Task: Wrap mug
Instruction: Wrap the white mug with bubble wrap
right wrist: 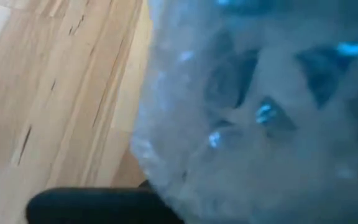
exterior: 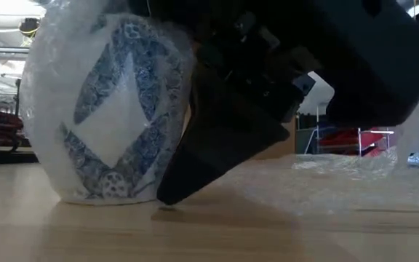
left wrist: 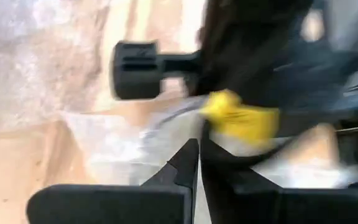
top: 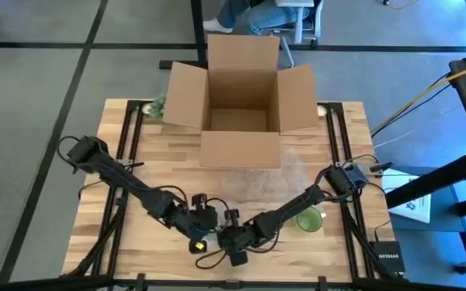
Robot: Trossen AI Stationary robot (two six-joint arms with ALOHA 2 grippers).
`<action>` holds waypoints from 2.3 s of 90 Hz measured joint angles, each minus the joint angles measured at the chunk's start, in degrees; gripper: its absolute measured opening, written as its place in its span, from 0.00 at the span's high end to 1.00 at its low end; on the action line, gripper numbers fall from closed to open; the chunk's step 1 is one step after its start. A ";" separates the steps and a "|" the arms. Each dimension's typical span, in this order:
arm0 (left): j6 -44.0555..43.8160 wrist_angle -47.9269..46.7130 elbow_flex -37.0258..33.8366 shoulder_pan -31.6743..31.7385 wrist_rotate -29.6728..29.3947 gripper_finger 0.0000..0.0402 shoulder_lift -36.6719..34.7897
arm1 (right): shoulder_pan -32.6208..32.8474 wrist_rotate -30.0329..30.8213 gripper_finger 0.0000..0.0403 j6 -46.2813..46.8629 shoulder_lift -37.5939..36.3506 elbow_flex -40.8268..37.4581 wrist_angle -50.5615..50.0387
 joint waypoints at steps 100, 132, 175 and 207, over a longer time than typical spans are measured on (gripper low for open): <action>-1.52 1.92 -3.01 -0.51 2.39 1.00 -0.67 | 0.02 -0.31 1.00 0.92 -0.02 0.04 -1.33; -2.31 2.98 -1.98 -0.61 5.35 1.00 4.82 | -0.02 -0.38 1.00 0.99 -0.44 0.00 -1.92; -0.86 1.60 2.77 -0.42 4.63 1.00 1.91 | 1.69 1.26 1.00 0.72 -12.48 0.00 -14.76; -1.54 1.57 2.75 -0.13 4.50 1.00 1.91 | 1.05 2.91 1.00 -0.13 -9.82 -0.04 -14.29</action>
